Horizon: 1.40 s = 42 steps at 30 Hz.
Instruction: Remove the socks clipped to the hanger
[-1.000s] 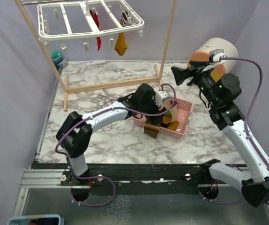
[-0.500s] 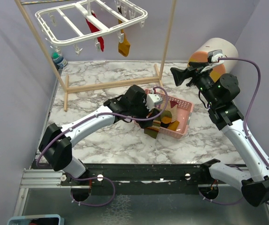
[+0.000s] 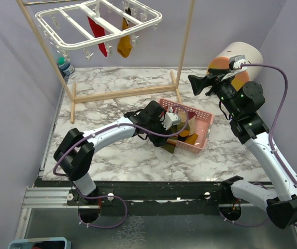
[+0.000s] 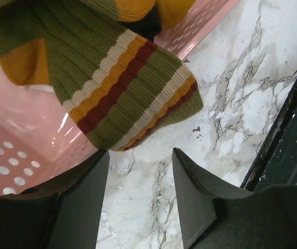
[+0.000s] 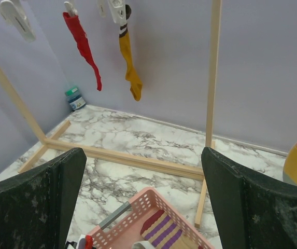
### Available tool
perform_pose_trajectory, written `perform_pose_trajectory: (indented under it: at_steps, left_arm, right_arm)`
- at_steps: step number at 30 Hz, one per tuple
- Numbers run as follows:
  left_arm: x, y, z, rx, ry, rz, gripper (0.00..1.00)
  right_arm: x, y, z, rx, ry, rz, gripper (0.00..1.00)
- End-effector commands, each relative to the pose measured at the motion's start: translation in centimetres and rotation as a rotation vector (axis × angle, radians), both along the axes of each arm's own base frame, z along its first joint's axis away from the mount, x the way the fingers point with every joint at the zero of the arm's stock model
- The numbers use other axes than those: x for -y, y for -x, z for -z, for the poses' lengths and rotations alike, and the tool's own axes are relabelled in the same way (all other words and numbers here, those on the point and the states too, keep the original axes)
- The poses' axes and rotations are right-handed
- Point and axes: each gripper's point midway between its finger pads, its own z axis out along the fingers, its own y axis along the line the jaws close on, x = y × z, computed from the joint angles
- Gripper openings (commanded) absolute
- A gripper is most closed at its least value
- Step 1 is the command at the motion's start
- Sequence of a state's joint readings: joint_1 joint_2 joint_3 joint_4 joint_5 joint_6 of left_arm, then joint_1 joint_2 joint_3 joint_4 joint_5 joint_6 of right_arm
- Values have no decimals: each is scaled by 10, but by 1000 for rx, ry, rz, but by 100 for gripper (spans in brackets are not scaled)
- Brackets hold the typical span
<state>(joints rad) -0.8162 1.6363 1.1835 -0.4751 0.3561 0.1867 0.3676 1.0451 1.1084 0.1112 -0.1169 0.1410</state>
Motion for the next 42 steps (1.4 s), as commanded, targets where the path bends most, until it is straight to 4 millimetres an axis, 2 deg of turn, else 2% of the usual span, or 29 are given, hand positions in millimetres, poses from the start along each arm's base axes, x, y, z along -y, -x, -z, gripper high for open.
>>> perform_pose_trajectory:
  at_steps: [1,8,18,24,26,28,34,38,42]
  left_arm:
    - [19,-3,-2,4,45,65,49]
    - [24,-7,-2,14,47,82,37]
    - [37,-15,-13,28,80,90,31]
    - [41,-14,-5,-3,85,94,25]
    - [42,-14,-5,-1,88,93,18]
    - [44,-18,-8,9,93,92,0]
    - [58,-34,-25,62,119,96,0]
    - [72,-52,-43,122,146,97,0]
    - [84,-70,-50,170,154,93,0]
  right_arm:
    - [2,5,-3,9,6,3,100]
    - [1,3,0,6,11,3,100]
    - [-2,0,5,0,12,-6,100]
    - [-1,0,5,1,14,-3,100]
    - [-1,0,5,1,14,-3,100]
    - [-1,-1,5,1,15,-2,100]
    - [-3,-3,8,-5,15,-6,100]
    - [-3,-3,9,-8,15,-5,100]
    - [-2,-3,10,-7,17,0,100]
